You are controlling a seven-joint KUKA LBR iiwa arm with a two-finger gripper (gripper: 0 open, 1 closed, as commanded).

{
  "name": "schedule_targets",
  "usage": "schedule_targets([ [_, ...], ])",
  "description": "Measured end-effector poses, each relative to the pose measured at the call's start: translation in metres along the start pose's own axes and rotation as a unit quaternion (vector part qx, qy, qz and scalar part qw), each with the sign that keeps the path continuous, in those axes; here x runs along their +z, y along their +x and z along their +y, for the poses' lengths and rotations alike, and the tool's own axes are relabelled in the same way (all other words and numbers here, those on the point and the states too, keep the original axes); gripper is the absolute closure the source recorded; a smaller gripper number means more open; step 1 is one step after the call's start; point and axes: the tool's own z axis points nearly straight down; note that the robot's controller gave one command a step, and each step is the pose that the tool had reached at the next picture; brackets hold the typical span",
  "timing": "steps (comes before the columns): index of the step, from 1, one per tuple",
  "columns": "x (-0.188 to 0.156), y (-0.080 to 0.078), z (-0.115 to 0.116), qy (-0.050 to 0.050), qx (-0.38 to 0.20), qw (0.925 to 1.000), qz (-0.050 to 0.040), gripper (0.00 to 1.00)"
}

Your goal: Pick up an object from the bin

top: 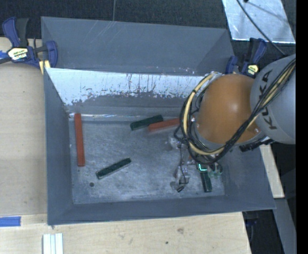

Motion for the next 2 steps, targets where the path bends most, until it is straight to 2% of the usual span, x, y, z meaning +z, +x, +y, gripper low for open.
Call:
schedule_targets([
  [1,0.077,-0.045,-0.071,0.002,-0.132,0.9912,-0.0034,0.00],
  [2,0.044,-0.038,-0.119,0.003,-0.114,0.9935,-0.0057,0.00],
])
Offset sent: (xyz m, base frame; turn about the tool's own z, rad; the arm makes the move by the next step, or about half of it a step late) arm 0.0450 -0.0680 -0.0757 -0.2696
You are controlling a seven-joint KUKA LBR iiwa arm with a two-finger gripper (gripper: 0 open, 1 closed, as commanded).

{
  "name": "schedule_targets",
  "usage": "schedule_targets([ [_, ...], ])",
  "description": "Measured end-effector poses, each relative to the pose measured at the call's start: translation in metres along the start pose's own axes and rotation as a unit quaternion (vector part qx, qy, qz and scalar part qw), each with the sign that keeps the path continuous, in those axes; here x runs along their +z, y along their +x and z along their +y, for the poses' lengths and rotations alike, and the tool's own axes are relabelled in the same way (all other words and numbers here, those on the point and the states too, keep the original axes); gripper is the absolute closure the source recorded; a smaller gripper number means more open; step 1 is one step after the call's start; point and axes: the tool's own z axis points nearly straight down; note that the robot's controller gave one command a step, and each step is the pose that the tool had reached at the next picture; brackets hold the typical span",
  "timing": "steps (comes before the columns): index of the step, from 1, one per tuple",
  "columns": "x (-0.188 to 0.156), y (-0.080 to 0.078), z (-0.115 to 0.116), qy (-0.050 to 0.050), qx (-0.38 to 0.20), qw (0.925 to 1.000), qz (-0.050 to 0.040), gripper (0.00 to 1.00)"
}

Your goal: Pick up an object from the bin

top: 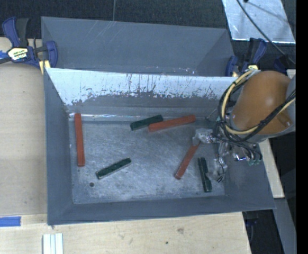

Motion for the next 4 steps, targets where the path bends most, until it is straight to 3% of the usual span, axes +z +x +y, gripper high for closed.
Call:
schedule_targets([
  [1,0.002,0.019,-0.013,-0.002,-0.322,0.9469,0.0006,0.00],
  [2,0.031,0.010,-0.010,-0.006,-0.467,0.8844,-0.0031,0.00],
  [3,0.032,0.019,0.011,-0.005,-0.609,0.7932,0.0013,0.00],
  [4,0.031,0.018,0.011,-0.006,-0.608,0.7941,0.0012,1.00],
])
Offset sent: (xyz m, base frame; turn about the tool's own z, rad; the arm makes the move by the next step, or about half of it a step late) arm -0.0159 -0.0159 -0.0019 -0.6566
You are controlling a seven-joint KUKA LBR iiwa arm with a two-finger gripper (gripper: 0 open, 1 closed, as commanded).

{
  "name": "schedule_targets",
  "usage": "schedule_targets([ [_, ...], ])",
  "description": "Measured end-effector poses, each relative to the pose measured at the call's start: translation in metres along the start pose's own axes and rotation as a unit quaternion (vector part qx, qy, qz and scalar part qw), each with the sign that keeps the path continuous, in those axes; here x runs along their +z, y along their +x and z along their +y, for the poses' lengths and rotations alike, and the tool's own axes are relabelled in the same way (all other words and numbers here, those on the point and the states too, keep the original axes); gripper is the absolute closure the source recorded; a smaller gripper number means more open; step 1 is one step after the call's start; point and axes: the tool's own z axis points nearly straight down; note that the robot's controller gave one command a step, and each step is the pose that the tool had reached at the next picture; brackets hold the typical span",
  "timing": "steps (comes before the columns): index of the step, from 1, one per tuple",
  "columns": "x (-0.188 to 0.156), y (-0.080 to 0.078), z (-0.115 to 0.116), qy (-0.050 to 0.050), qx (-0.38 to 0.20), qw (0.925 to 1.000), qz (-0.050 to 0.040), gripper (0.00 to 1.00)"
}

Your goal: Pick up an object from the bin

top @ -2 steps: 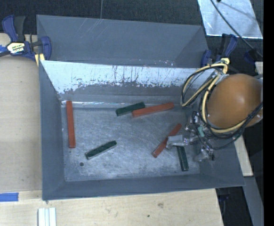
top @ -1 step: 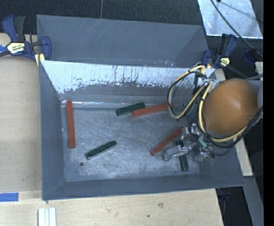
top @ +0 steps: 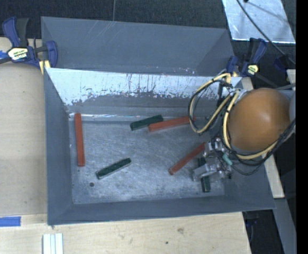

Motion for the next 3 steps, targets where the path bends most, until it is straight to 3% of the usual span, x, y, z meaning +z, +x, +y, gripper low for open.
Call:
schedule_targets([
  [2,-0.070,-0.001,-0.002,0.004,0.003,1.0000,0.0003,1.00],
  [3,-0.123,-0.001,-0.003,0.005,0.004,1.0000,0.0006,1.00],
])
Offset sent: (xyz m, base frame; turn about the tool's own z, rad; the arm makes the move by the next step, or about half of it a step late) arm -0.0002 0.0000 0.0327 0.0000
